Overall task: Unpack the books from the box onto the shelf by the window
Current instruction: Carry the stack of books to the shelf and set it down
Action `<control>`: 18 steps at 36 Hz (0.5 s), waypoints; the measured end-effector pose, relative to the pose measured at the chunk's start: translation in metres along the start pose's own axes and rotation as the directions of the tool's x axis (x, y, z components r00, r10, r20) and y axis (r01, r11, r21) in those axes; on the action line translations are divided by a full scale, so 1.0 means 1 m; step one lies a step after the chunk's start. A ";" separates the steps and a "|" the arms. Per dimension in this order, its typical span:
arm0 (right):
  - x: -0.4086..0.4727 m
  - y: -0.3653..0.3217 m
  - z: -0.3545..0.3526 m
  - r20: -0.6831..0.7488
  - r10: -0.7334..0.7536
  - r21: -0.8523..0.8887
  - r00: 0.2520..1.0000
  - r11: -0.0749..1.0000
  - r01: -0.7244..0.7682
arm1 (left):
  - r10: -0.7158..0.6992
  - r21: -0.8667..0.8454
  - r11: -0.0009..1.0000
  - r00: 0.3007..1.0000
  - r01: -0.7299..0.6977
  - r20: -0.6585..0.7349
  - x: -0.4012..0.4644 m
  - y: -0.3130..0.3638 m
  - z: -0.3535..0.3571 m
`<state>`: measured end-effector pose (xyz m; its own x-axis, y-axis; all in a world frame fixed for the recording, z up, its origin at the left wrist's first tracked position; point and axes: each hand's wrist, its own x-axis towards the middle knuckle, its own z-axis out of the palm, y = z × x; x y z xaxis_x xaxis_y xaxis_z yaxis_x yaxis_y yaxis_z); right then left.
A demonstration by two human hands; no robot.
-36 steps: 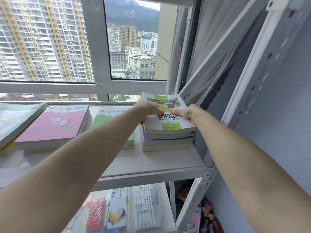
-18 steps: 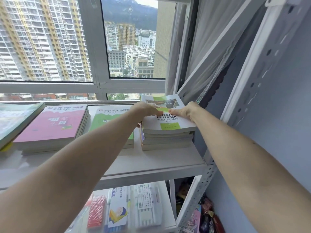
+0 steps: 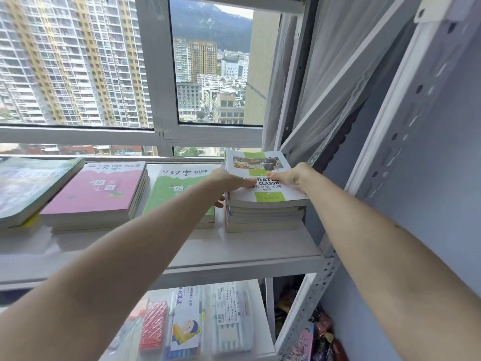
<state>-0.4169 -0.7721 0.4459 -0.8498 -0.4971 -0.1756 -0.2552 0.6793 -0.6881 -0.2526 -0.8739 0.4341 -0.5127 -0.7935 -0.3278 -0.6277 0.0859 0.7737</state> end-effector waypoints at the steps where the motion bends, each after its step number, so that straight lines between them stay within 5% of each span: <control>1: 0.001 0.000 0.000 -0.002 0.001 -0.004 1.000 1.000 -0.001 | 0.006 -0.003 1.000 1.000 -0.006 0.006 -0.001 -0.001 -0.001; 18: -0.004 -0.005 0.002 -0.003 0.023 -0.199 1.000 0.980 -0.023 | 0.085 -0.027 0.996 0.994 -0.084 0.063 -0.021 -0.008 -0.016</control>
<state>-0.4111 -0.7749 0.4488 -0.8569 -0.4795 -0.1891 -0.3221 0.7845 -0.5299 -0.2278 -0.8673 0.4434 -0.6006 -0.7434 -0.2944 -0.5664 0.1357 0.8129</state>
